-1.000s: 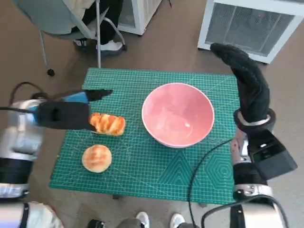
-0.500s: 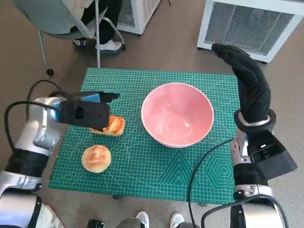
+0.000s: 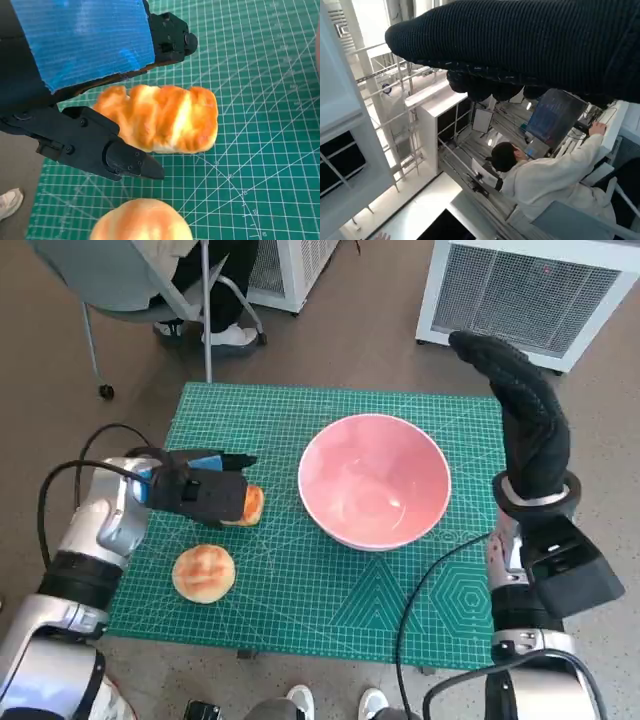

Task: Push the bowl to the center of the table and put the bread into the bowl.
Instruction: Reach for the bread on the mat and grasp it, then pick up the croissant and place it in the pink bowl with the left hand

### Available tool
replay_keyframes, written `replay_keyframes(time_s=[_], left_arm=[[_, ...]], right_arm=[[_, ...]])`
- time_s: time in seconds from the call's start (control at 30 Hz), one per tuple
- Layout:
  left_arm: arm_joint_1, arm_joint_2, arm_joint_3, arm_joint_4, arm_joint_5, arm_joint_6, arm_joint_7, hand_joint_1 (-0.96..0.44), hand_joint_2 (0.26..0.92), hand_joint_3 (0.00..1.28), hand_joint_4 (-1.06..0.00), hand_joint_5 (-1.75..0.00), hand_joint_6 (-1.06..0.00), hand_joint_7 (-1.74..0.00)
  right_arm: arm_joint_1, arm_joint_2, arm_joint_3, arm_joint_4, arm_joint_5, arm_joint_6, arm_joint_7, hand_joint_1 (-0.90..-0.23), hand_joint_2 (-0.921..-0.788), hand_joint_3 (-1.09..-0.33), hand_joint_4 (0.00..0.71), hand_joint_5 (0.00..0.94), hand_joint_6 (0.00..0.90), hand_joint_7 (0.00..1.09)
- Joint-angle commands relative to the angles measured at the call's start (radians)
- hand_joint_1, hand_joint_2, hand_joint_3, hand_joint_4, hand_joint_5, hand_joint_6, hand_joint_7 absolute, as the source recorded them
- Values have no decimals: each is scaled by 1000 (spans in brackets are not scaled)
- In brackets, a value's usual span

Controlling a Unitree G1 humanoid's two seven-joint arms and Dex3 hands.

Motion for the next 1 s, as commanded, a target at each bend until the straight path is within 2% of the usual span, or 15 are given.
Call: replay_keyframes(time_s=[0.03, 0.2, 0.3, 0.33, 0.37, 0.4, 0.43, 0.47, 0.5, 0.57, 0.63, 0.77, 1.0], left_arm=[[-3, -13, -20, 35, 22, -27, 31, -230, 791, 13, -175, -23, -264, -26], [-10, -36, -41, 94, 41, -37, 64, -200, 814, 13, -286, -21, -369, -37], [-15, -45, -46, 126, 49, -48, 85, -177, 831, 13, -407, -44, -456, -53], [-13, -46, -45, 132, 50, -56, 97, -166, 837, 14, -462, -57, -490, -60], [-12, -47, -45, 137, 51, -63, 105, -142, 851, 18, -567, -103, -553, -85], [-10, -48, -45, 142, 51, -73, 119, -133, 856, 19, -605, -119, -576, -94], [-10, -48, -45, 146, 51, -81, 128, -114, 878, 13, -664, -237, -639, -151], [-5, -45, -41, 147, 48, -100, 146, -107, 886, 11, -671, -306, -657, -180], [-2, -43, -38, 149, 45, -115, 160, -65, 903, 32, -687, -676, -644, -530], [6, -37, -30, 149, 37, -150, 192, -34, 911, 62, -680, -977, -623, -798], [8, -31, -23, 150, 31, -182, 220, -18, 916, 74, -673, -1148, -628, -909], [-4, -10, 17, 123, -7, -242, 241, -5, 919, 63, -682, -1275, -668, -945], [-36, 17, 118, -22, -103, -233, 185, 0, 920, 58, -719, -1215, -634, -1071]], right_arm=[[21, 3, 2, 16, -8, 8, -10, -569, -921, -770, 358, 4, 175, 385], [20, 5, 4, 16, -10, 11, -15, -574, -921, -769, 358, 3, 176, 382], [18, 7, 4, 18, -14, 12, -20, -574, -921, -769, 358, 3, 177, 380], [18, 7, 4, 19, -14, 12, -21, -574, -921, -769, 358, 3, 178, 379], [18, 8, 4, 20, -15, 12, -22, -574, -921, -769, 358, 3, 178, 379], [19, 9, 4, 20, -15, 12, -23, -574, -921, -769, 358, 3, 178, 378], [19, 9, 4, 20, -16, 11, -24, -574, -921, -769, 358, 3, 179, 378], [20, 10, 4, 21, -15, 12, -24, -574, -921, -769, 358, 3, 179, 378], [20, 11, 4, 22, -15, 12, -24, -574, -921, -770, 358, 3, 179, 377], [20, 12, 4, 24, -13, 12, -23, -574, -921, -770, 358, 2, 180, 377], [21, 12, 5, 25, -11, 14, -22, -574, -921, -770, 358, 2, 183, 377], [23, 14, 5, 20, -2, 20, -16, -573, -921, -769, 358, 2, 187, 379], [28, 16, 7, 9, 7, 26, -12, -572, -921, -769, 359, 2, 190, 380]])
